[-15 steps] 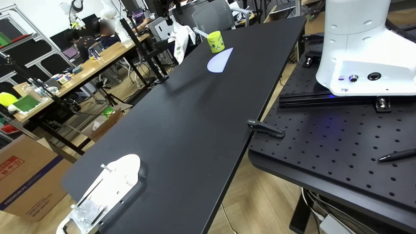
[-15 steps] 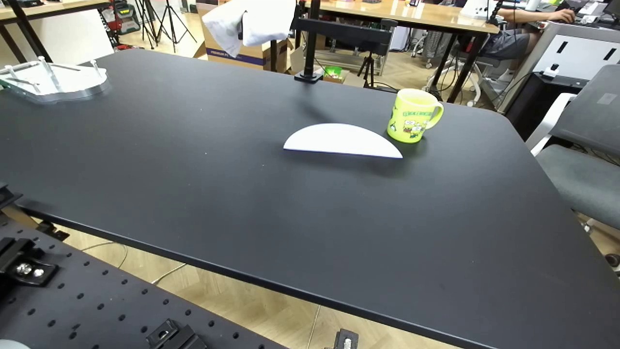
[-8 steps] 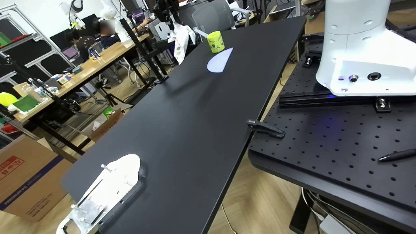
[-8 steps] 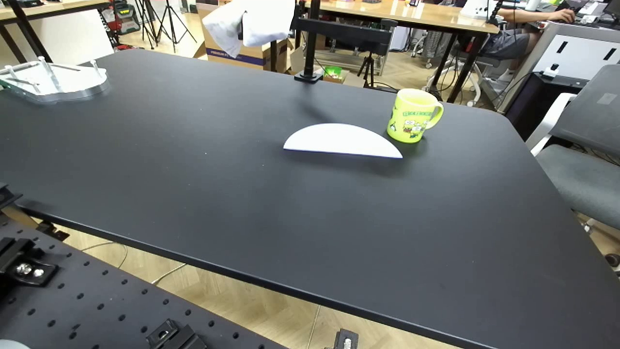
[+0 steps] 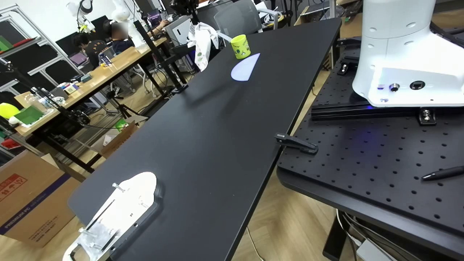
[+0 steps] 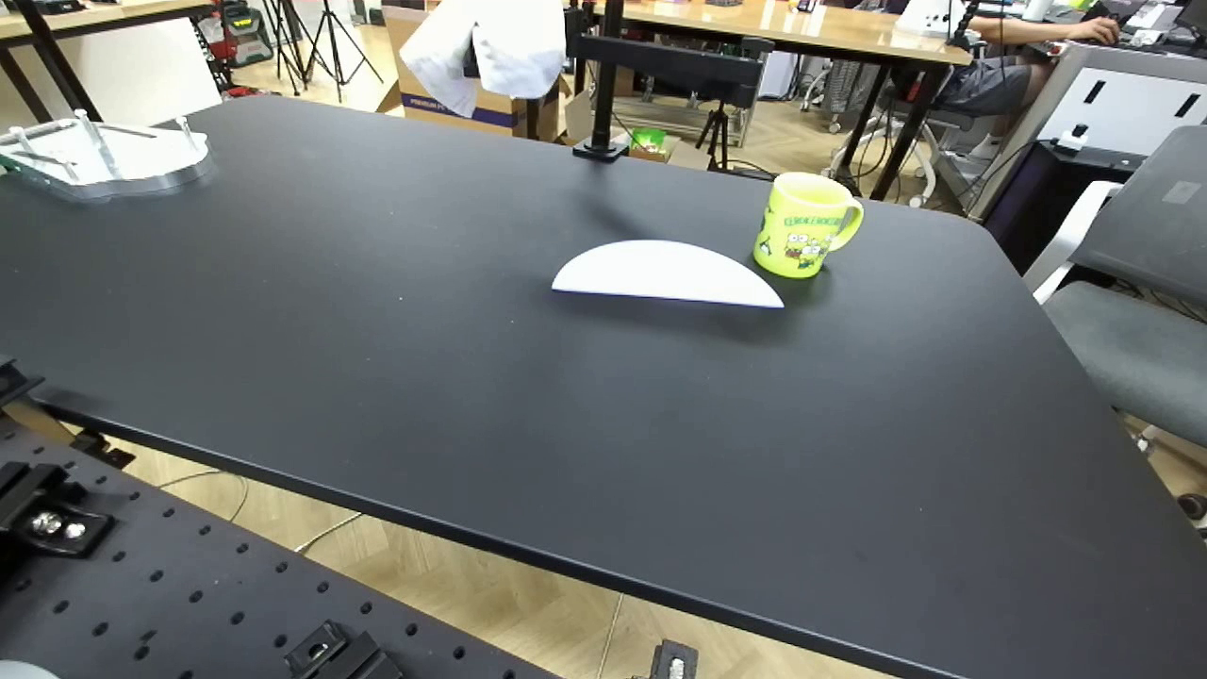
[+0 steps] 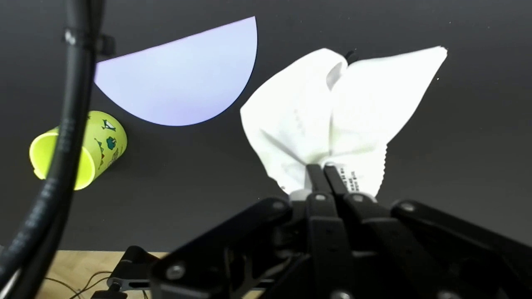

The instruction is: Remove the white cloth from the black stand

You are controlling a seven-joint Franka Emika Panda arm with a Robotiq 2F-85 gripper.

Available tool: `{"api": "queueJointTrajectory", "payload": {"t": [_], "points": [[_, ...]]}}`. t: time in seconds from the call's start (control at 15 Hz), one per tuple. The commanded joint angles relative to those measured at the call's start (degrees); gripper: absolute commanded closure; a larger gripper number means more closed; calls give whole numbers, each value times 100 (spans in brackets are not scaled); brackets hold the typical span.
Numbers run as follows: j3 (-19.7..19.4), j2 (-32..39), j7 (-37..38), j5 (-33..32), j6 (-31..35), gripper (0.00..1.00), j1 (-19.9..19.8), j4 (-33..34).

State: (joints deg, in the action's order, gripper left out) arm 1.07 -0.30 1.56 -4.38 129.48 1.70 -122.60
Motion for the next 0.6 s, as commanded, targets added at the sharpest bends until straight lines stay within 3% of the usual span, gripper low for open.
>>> {"api": "queueJointTrajectory", "payload": {"t": [0.0, 0.53], "points": [[43, -684, 459, -176, -123, 99, 0, -490], [288, -2583, 1070, -400, -34, 99, -129, -1874]]}}
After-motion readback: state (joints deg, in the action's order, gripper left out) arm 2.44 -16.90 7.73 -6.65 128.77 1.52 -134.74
